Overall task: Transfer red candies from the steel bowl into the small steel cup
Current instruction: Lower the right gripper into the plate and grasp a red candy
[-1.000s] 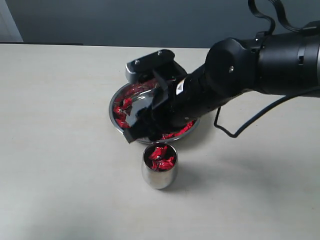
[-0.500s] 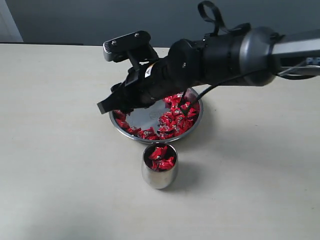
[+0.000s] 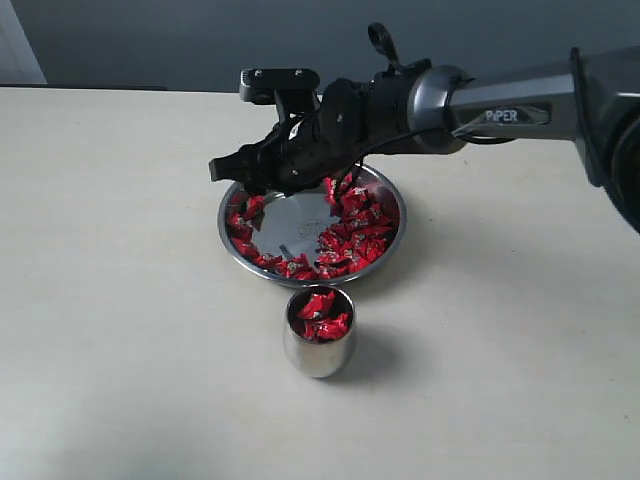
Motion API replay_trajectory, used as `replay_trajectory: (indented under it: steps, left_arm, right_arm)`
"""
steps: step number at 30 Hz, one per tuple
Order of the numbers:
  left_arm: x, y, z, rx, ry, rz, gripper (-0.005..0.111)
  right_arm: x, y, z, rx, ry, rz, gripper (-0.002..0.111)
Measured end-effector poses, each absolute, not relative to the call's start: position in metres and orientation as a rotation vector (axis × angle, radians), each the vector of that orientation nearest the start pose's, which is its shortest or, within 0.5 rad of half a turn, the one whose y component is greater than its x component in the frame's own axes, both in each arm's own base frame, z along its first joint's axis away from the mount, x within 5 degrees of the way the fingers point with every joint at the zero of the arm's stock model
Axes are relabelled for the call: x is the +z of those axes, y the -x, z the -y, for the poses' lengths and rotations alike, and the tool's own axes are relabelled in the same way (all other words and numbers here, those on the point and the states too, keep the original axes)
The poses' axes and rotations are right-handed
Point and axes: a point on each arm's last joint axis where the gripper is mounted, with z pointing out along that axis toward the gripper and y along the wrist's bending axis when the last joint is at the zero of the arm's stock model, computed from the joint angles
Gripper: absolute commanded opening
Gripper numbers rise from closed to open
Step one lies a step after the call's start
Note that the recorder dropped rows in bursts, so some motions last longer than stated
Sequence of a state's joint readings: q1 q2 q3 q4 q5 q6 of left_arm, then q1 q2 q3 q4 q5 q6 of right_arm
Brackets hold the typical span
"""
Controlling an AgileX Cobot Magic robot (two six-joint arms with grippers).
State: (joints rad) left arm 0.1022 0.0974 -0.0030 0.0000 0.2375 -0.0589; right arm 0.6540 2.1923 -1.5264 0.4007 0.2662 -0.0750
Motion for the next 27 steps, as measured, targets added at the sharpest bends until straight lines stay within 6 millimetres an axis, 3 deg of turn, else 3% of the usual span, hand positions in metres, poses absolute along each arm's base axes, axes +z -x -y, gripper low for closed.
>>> replay_trajectory:
  steps: [11,27]
  left_arm:
    - [0.187,-0.062,-0.006,0.031,0.146,-1.81,0.0]
    - [0.187,-0.062,-0.006,0.031,0.146,-1.81,0.0]
  right_arm:
    - [0.116,-0.378,-0.303,0.623,0.325,-2.489,0.049]
    - [0.094,-0.382,-0.304,0.623,0.241,-2.493,0.048]
